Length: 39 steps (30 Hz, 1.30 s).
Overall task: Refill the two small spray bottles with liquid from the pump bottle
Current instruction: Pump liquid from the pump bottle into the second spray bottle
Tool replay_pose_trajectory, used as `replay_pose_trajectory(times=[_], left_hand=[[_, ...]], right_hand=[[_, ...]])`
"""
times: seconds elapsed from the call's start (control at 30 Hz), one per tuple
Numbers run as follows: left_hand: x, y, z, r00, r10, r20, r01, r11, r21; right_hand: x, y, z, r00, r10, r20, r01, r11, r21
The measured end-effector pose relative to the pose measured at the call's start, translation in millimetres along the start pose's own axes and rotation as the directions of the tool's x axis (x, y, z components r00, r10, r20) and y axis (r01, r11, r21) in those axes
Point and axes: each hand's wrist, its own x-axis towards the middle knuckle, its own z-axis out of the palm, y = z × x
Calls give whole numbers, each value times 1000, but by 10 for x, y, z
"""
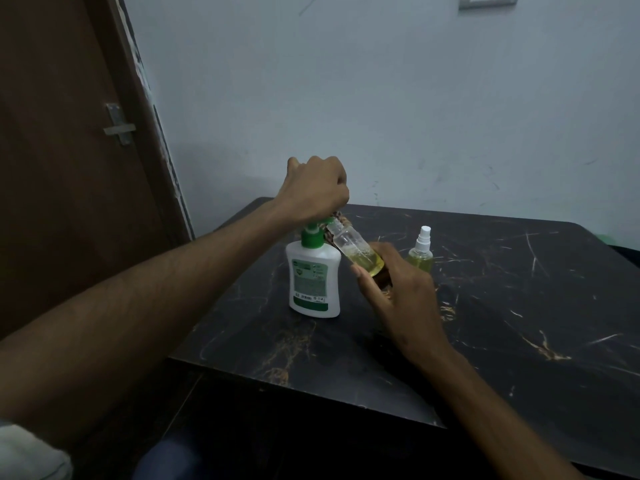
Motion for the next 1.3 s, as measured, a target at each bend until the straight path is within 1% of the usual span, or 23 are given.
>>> replay_pose_trajectory(times=[0.17, 0.37, 0.57, 0.77, 1.0, 1.2, 1.3], left_hand=[[48, 27, -30, 999, 10, -47, -9, 1000, 22], [-7, 28, -6, 1000, -1, -13, 1, 1000, 9], [45, 15, -40, 999, 16, -29, -16, 1000, 20], [-6, 24, 13, 1000, -18, -21, 17, 1000, -14], [40, 4, -27, 999, 4, -34, -4, 1000, 11], [10, 5, 19, 999, -45, 17, 46, 998, -31], [6, 16, -5, 1000, -16, 5, 16, 1000, -12]], right_hand=[[0, -9, -6, 1000, 0, -6, 0, 1000, -13], [8, -17, -2, 1000, -7, 4, 7, 1000, -15], [-1, -9, -14, 1000, -8, -12, 8, 1000, 0], [5, -3, -2, 1000, -14, -7, 14, 1000, -3], [-6, -3, -16, 1000, -5, -16, 5, 1000, 5], [-2, -1, -12, 1000, 2, 6, -2, 1000, -1], [-6, -1, -19, 1000, 1, 6, -1, 1000, -2]])
